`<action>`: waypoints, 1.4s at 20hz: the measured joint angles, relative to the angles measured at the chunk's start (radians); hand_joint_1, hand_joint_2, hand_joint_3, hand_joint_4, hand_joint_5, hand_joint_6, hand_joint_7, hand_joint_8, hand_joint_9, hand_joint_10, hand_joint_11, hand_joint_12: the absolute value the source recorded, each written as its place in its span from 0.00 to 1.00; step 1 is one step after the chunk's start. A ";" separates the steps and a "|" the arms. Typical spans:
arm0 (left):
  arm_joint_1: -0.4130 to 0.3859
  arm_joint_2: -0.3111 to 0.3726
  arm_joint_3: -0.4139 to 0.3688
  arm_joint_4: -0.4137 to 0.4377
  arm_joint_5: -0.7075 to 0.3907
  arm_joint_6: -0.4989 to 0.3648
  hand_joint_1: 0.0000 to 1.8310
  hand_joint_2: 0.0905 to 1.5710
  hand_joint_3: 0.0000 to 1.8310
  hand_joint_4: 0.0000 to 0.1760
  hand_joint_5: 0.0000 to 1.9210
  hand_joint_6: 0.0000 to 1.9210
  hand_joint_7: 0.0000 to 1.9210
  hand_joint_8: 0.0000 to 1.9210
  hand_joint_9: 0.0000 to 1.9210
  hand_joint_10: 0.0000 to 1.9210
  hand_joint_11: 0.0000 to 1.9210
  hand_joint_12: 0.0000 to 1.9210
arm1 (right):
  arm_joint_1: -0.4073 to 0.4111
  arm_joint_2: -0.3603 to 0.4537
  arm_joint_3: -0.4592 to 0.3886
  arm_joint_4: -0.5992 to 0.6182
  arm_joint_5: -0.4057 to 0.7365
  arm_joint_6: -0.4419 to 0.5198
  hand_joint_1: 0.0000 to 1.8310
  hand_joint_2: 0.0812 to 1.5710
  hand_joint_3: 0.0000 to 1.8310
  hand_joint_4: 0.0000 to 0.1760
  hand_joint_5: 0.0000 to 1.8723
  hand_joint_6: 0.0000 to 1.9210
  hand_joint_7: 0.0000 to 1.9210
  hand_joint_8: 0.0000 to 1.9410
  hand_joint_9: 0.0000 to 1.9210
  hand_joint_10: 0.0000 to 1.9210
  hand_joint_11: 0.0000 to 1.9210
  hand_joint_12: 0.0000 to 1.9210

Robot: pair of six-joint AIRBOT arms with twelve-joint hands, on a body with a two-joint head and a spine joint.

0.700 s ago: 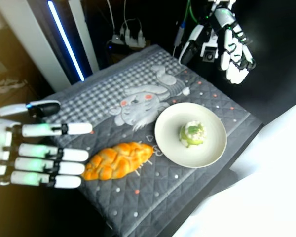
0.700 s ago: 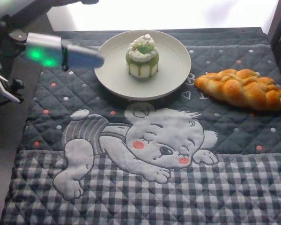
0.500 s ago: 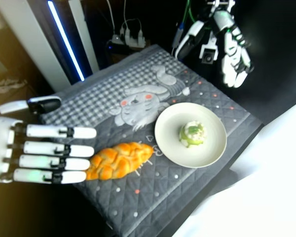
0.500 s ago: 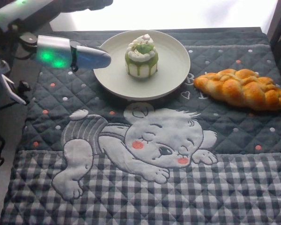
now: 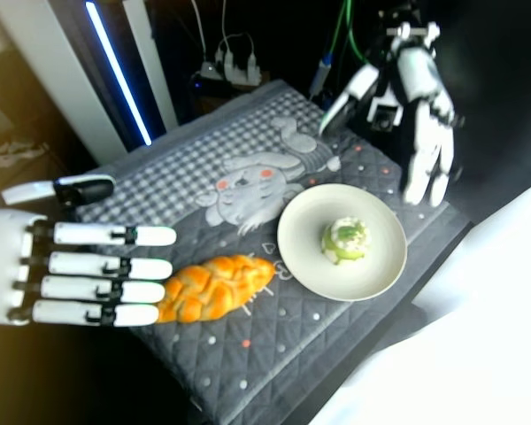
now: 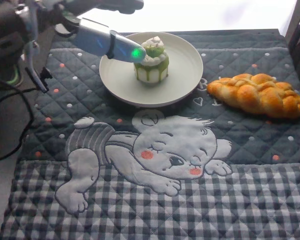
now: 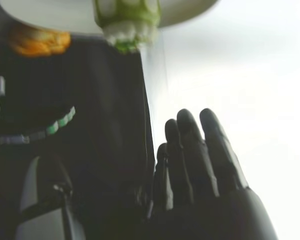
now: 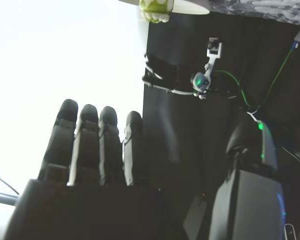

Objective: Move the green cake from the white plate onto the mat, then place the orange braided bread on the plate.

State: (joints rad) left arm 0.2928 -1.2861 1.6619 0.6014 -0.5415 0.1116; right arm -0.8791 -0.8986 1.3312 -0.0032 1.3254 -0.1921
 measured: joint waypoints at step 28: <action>-0.036 -0.233 0.201 0.470 0.244 -0.258 0.66 0.67 0.00 0.00 0.56 0.39 0.50 0.42 0.54 0.01 0.41 0.29 | 0.044 -0.020 -0.031 -0.068 0.016 -0.002 0.39 0.48 0.00 0.11 0.08 0.00 0.07 0.00 0.03 0.00 0.01 0.02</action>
State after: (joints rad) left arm 0.2569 -1.5192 1.8633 1.0710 -0.2977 -0.1463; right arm -0.8352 -0.9188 1.2999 -0.0708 1.3415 -0.1940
